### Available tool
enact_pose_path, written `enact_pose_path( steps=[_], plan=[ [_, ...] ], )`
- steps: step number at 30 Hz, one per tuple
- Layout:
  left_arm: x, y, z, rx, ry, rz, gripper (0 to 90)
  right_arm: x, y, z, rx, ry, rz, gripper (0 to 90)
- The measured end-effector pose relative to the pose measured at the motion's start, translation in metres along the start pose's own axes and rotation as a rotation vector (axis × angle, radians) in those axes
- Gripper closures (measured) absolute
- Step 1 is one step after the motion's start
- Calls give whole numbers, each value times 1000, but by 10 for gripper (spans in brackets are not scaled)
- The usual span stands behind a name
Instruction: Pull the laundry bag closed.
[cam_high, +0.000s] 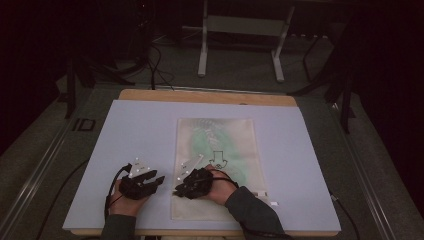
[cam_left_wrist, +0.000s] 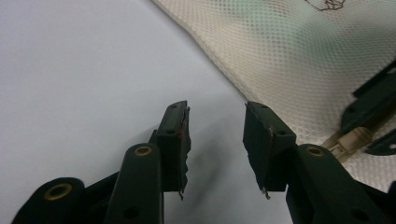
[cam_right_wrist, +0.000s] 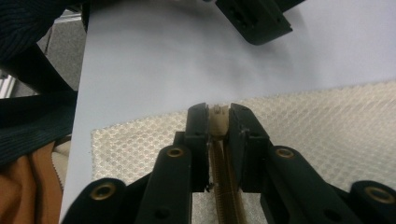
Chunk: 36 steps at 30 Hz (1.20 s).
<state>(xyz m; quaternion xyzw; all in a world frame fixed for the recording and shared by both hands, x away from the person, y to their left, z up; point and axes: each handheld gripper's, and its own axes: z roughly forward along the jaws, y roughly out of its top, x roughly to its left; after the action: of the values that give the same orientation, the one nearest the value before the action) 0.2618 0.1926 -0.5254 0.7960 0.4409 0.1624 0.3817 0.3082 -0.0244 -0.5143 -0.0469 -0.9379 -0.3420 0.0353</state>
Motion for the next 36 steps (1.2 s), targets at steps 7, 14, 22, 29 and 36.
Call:
enact_pose_path(
  steps=[7,14,22,29,36],
  plan=[
    [-5,1,2,3,-48,10,641,0,-2,4,28,5,5,815],
    [-17,5,5,3,-112,50,766,3,-5,6,39,-18,-21,817],
    [-27,8,11,27,-163,84,884,8,-4,7,54,-52,-49,817],
    [-31,9,17,45,-176,89,884,9,-6,7,38,-58,-42,817],
    [-32,8,22,76,-175,82,883,10,-8,7,30,-59,-39,817]
  ],
)
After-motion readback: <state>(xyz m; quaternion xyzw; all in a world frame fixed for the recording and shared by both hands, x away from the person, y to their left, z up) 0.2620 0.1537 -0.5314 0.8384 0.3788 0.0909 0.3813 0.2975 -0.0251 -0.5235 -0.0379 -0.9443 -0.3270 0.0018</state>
